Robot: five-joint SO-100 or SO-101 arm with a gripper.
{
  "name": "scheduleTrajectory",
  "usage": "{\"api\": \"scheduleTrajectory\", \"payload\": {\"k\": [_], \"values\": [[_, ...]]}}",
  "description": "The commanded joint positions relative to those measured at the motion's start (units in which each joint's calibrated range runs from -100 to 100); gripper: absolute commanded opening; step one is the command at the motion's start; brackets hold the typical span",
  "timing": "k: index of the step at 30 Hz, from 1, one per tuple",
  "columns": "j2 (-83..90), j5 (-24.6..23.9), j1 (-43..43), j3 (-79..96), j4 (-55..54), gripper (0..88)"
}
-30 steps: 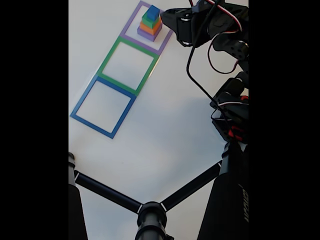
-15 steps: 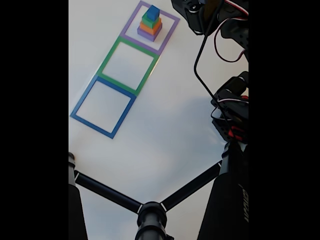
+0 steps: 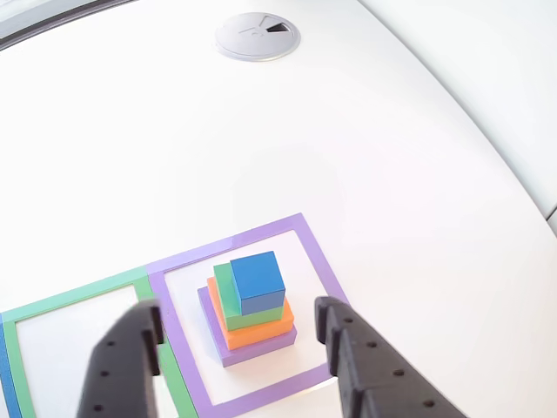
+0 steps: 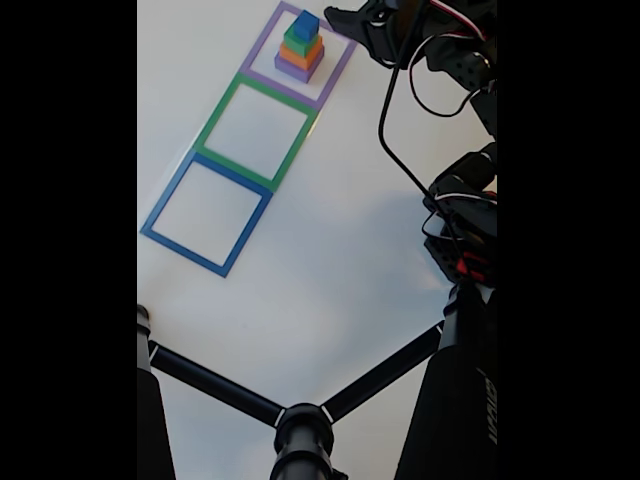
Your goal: Tower of hanoi
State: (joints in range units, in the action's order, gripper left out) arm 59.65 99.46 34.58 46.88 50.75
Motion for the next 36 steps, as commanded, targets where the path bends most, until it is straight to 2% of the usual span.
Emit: {"api": "scheduleTrajectory", "payload": {"k": [1, 13, 16, 22, 36], "values": [[-0.42, 0.54, 0.51, 3.67, -6.29, 33.1], [-4.13, 0.54, 3.87, 8.39, -12.77, 35.6], [-5.83, 0.54, 5.30, 11.67, -18.36, 35.9], [-10.67, 0.54, 7.32, 21.67, -37.71, 36.3], [-24.64, 0.54, 4.15, 24.76, -58.76, 35.8]]}}
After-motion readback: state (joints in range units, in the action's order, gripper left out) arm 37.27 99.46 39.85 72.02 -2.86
